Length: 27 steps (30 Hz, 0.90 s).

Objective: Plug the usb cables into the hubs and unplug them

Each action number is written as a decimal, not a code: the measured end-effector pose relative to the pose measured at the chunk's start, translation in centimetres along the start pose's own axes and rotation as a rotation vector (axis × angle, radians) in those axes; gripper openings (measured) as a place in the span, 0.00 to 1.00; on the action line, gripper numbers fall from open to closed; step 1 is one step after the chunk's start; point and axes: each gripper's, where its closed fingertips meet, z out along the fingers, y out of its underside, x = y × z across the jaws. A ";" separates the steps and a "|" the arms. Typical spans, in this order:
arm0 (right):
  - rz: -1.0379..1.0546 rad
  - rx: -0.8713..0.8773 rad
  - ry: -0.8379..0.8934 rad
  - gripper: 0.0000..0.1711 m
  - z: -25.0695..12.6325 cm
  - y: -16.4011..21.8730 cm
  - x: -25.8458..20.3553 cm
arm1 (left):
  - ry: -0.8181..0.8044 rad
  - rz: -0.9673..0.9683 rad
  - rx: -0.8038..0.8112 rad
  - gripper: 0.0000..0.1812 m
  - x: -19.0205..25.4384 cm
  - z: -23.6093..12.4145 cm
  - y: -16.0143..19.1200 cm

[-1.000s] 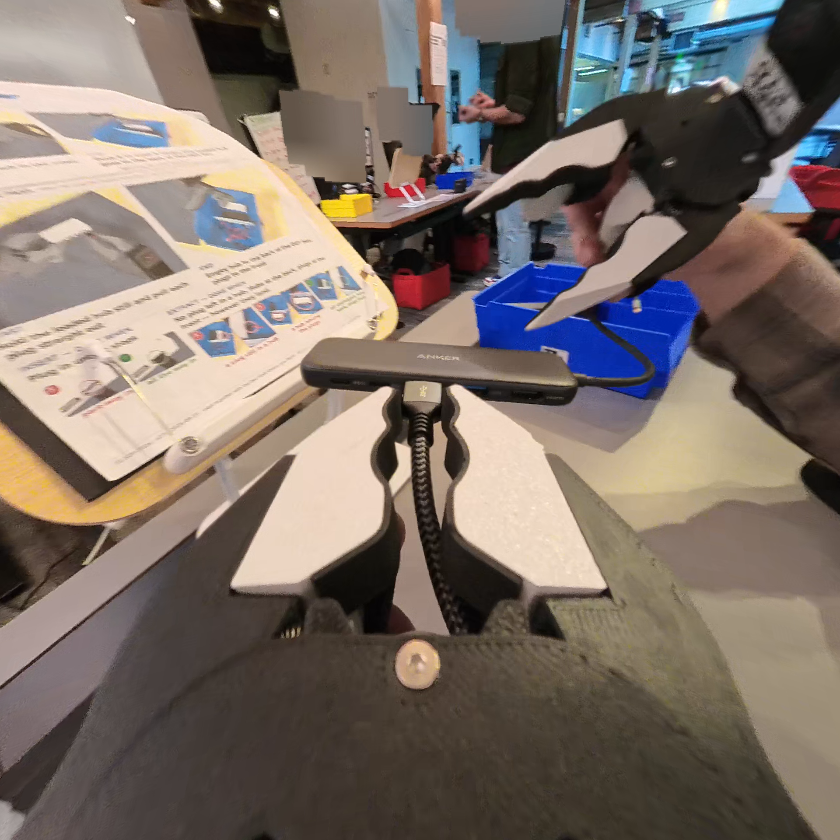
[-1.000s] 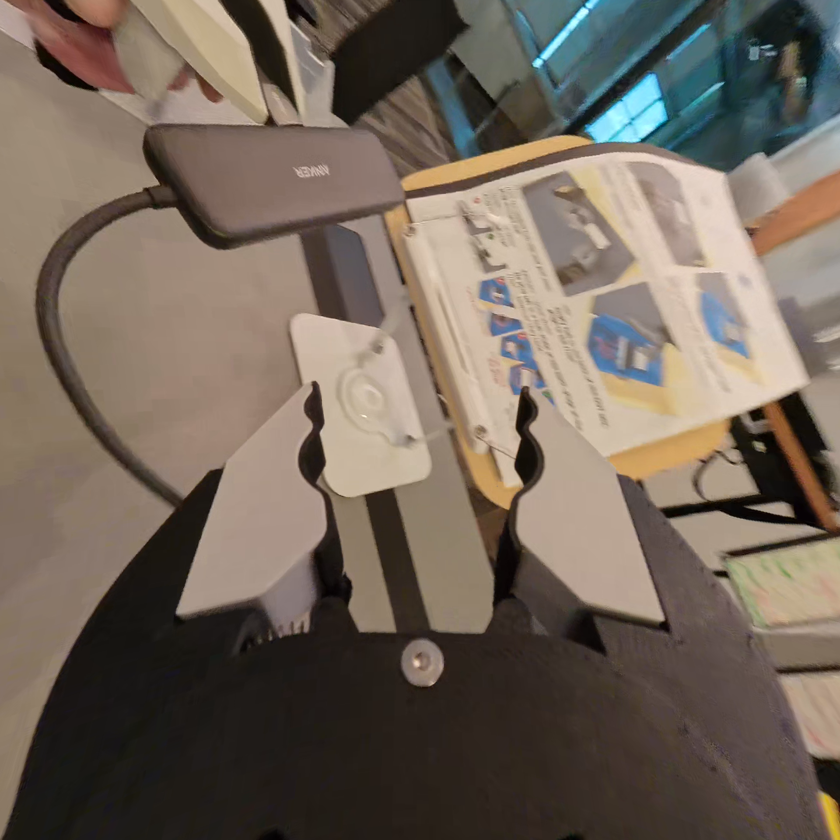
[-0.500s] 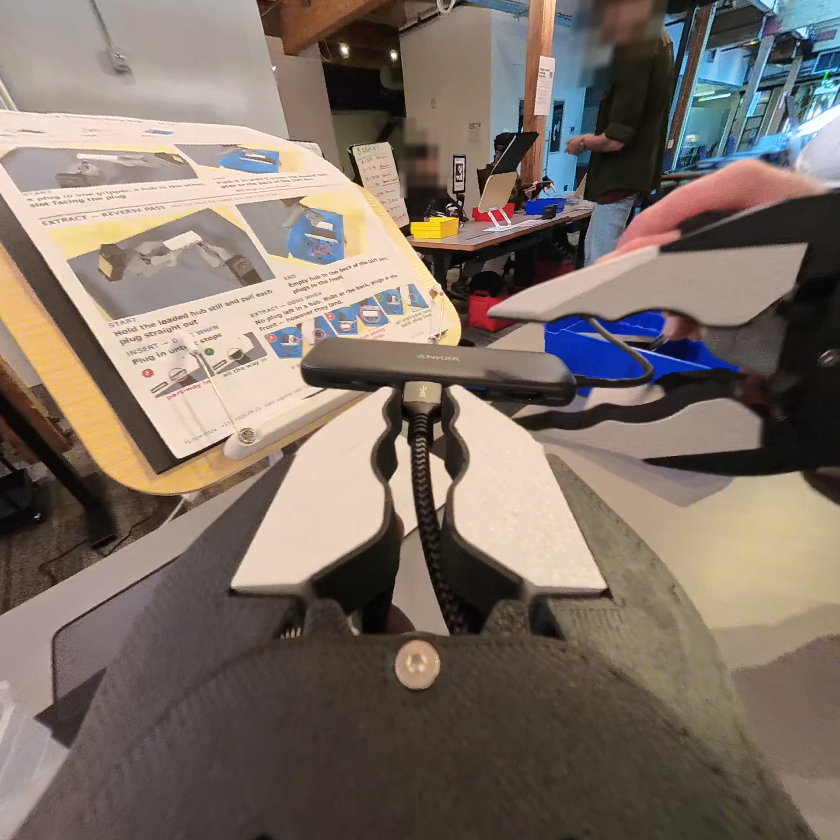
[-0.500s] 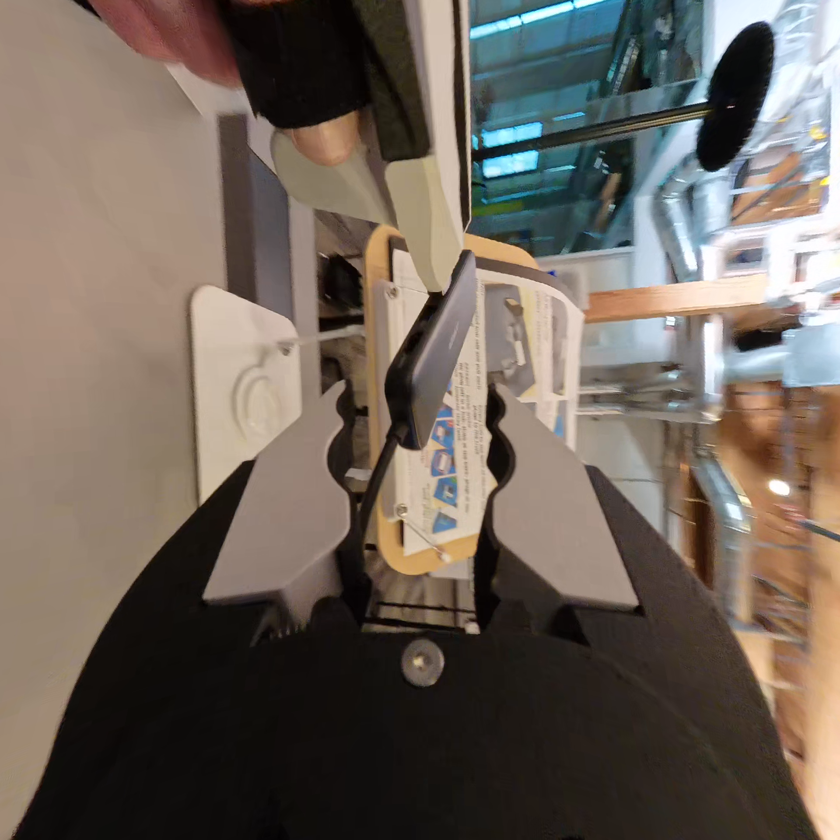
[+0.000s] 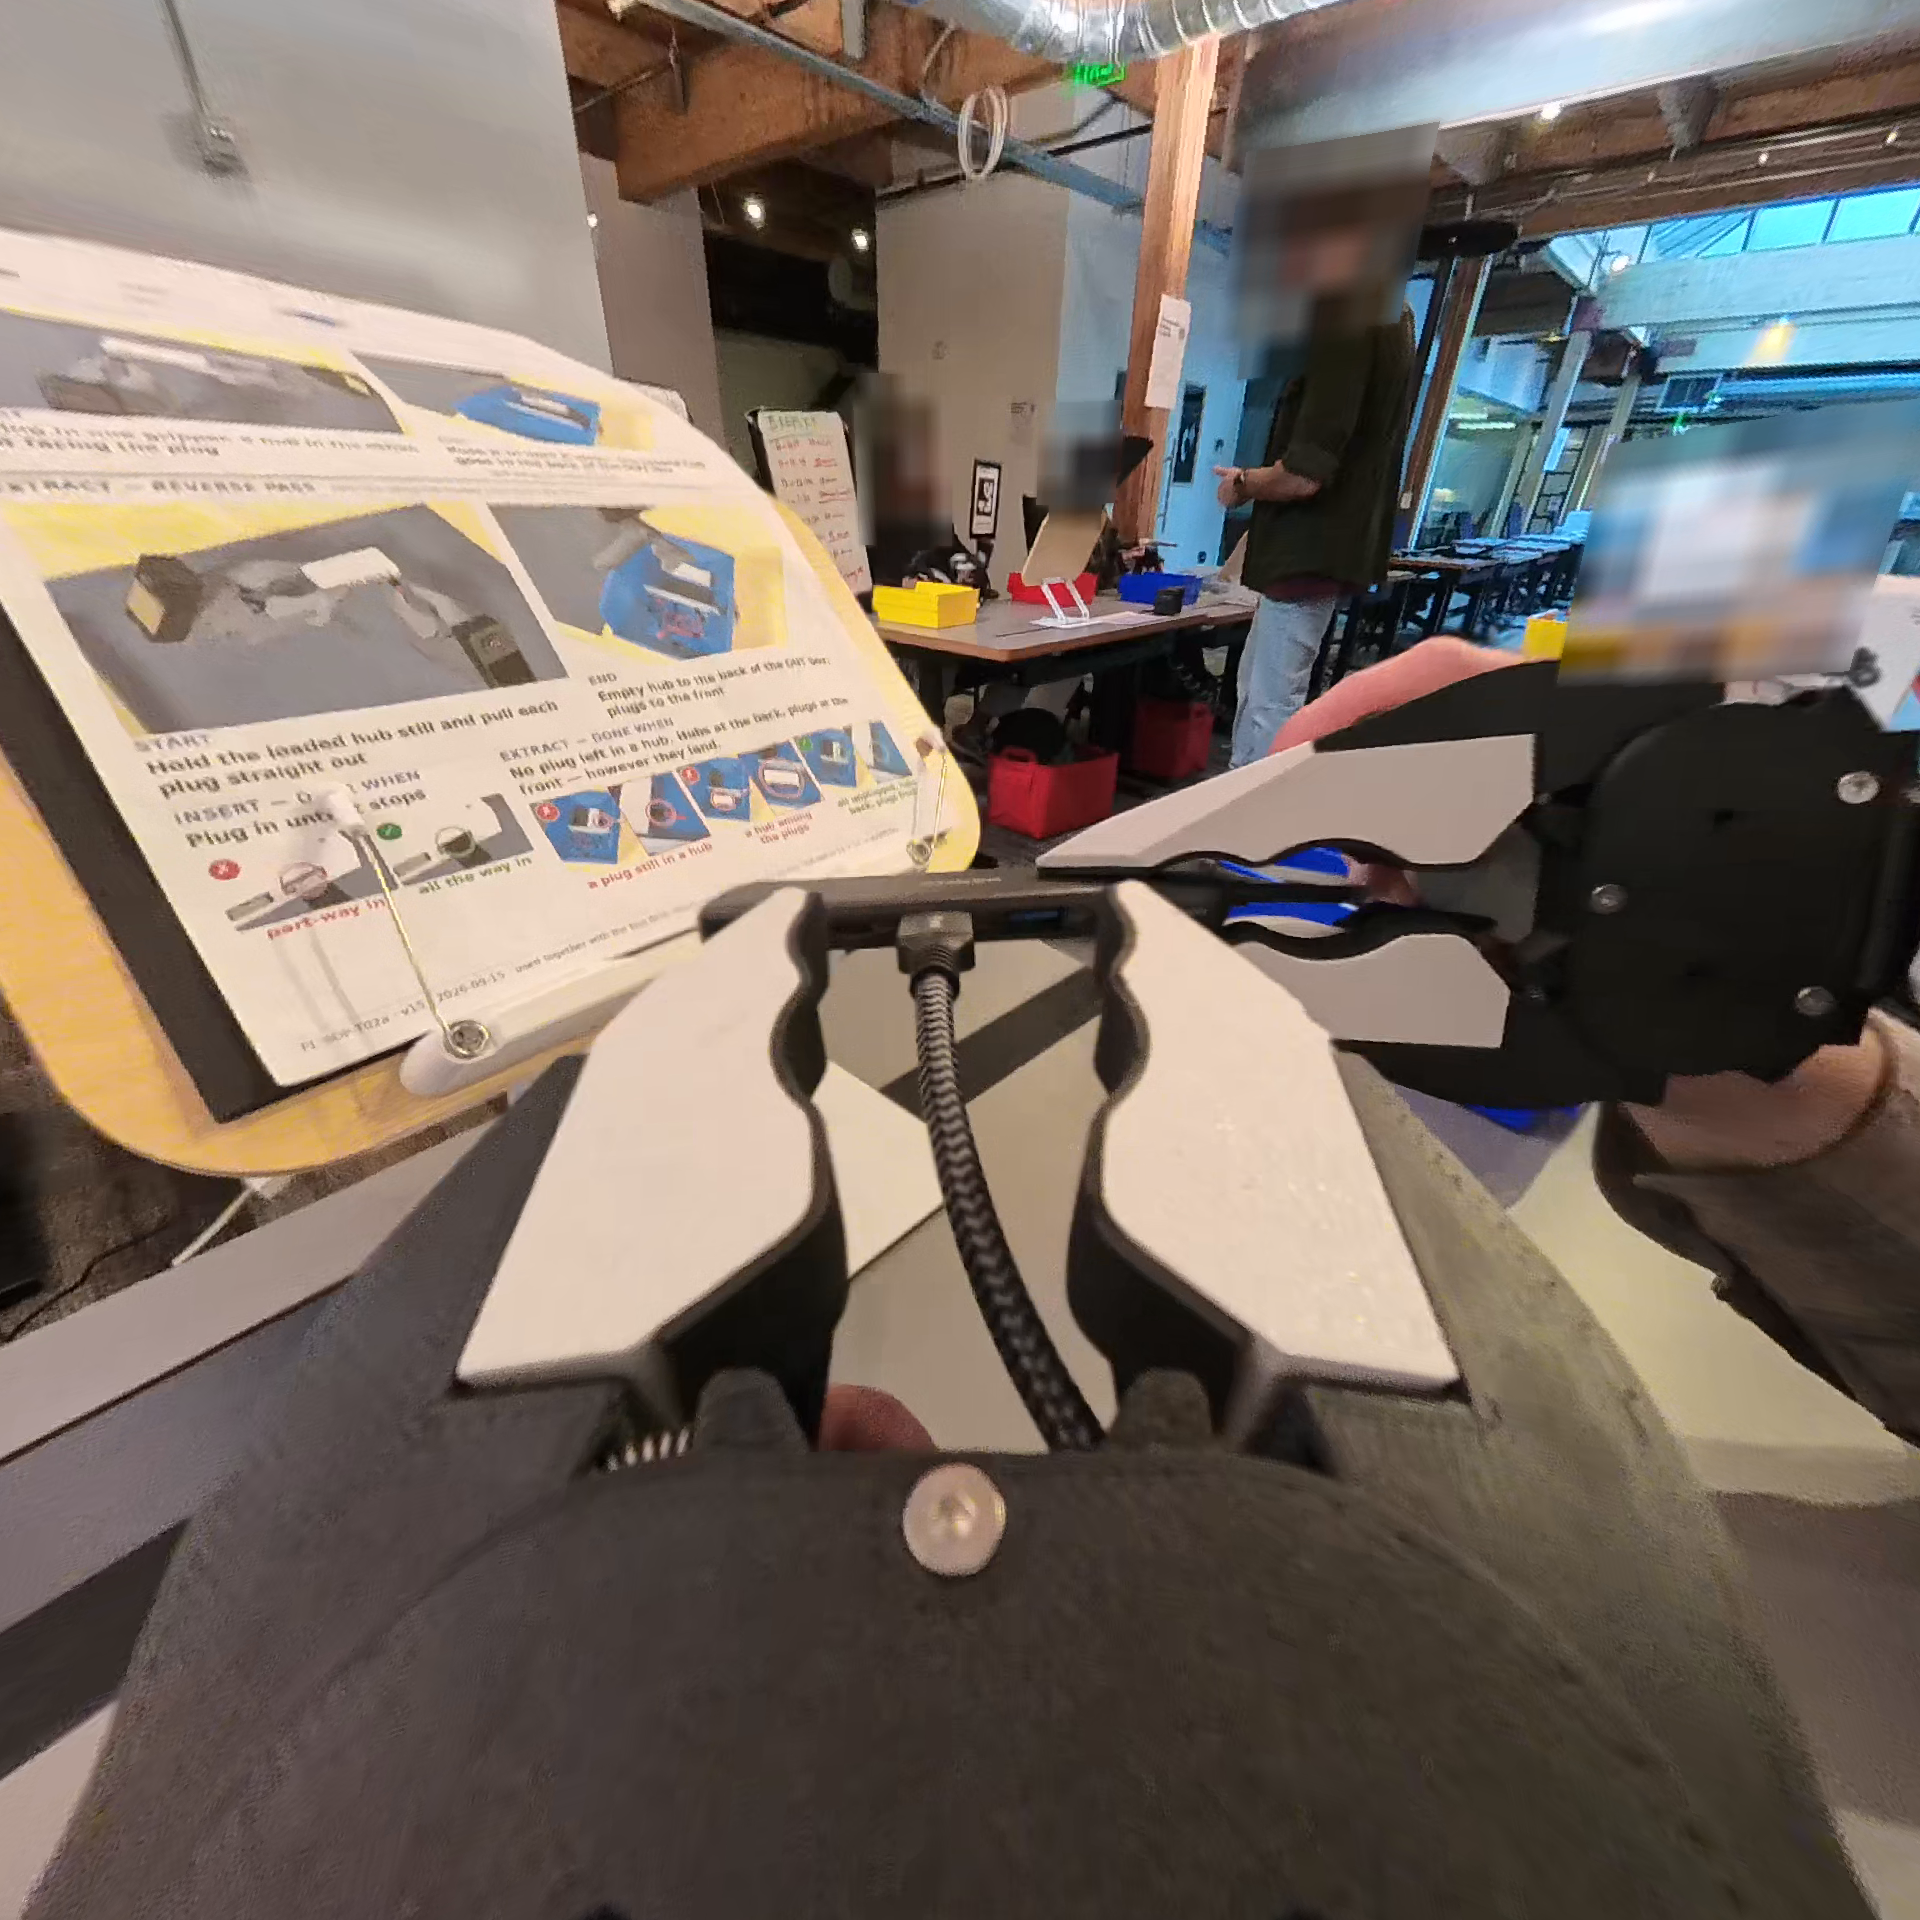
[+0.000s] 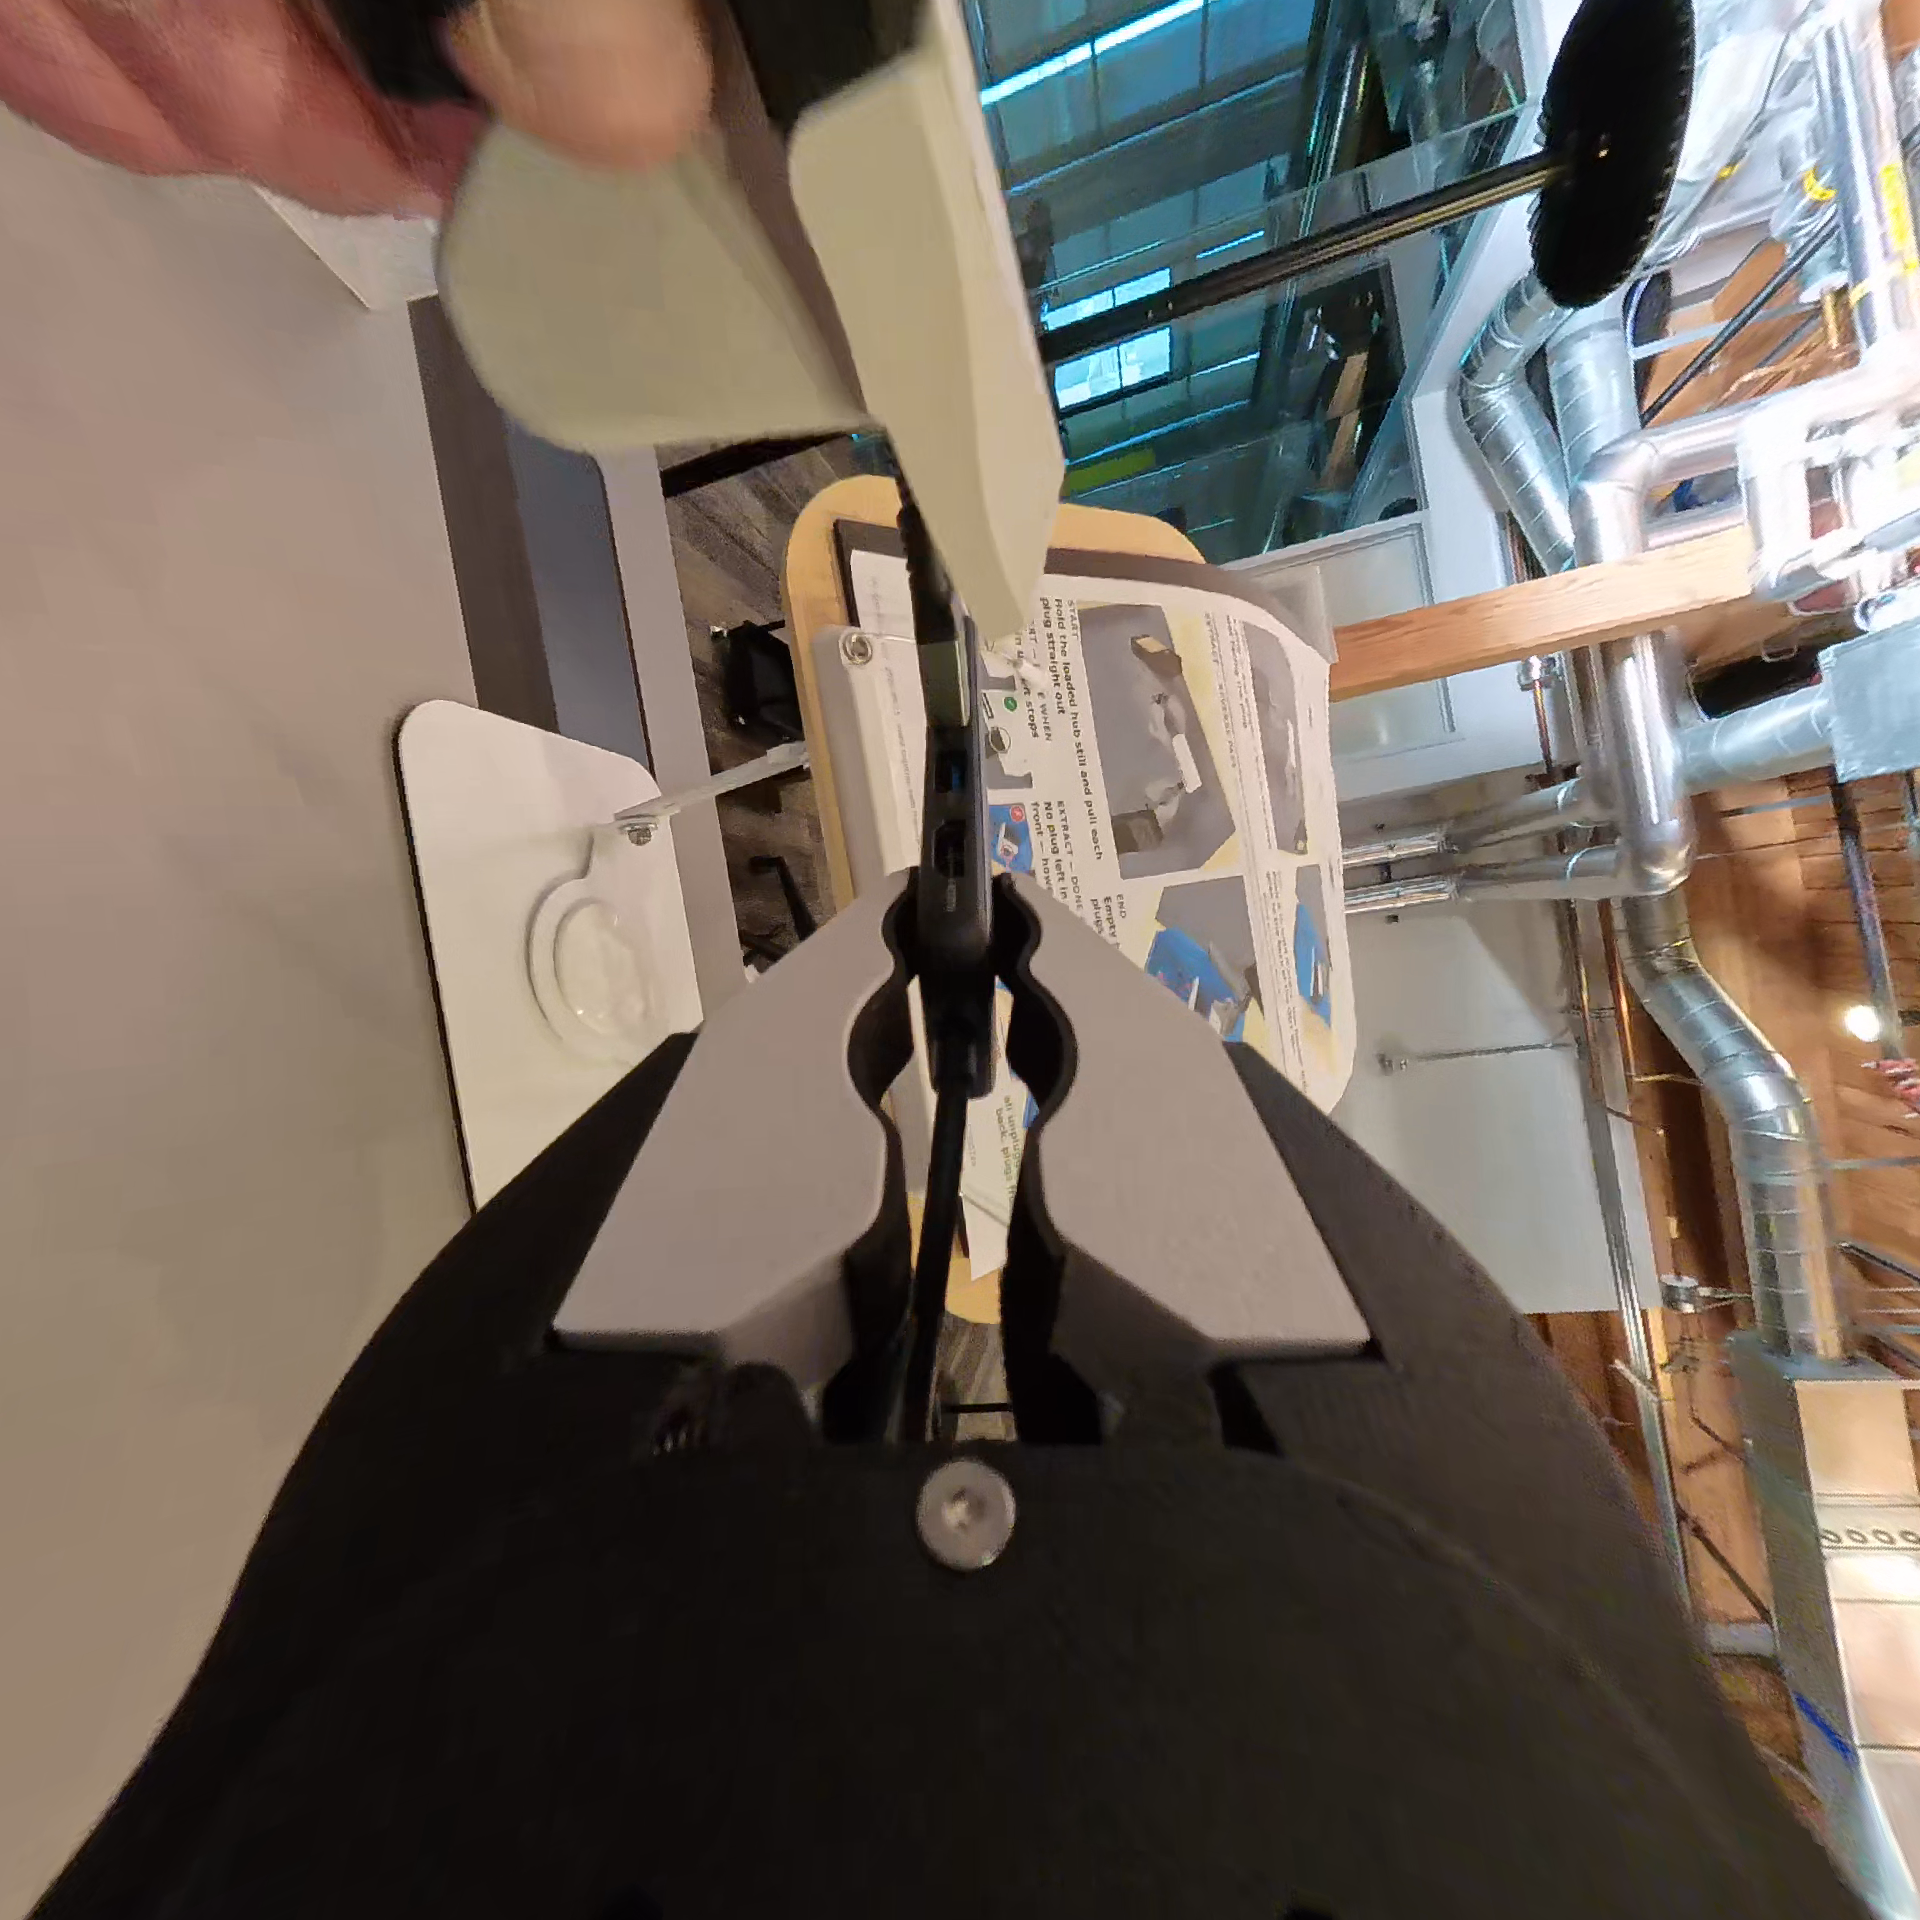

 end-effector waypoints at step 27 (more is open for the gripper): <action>-0.029 -0.132 -0.246 0.05 -1.5 2.0 -2.9 | -0.477 0.454 -0.420 0.17 -15.3 -30.8 -4.6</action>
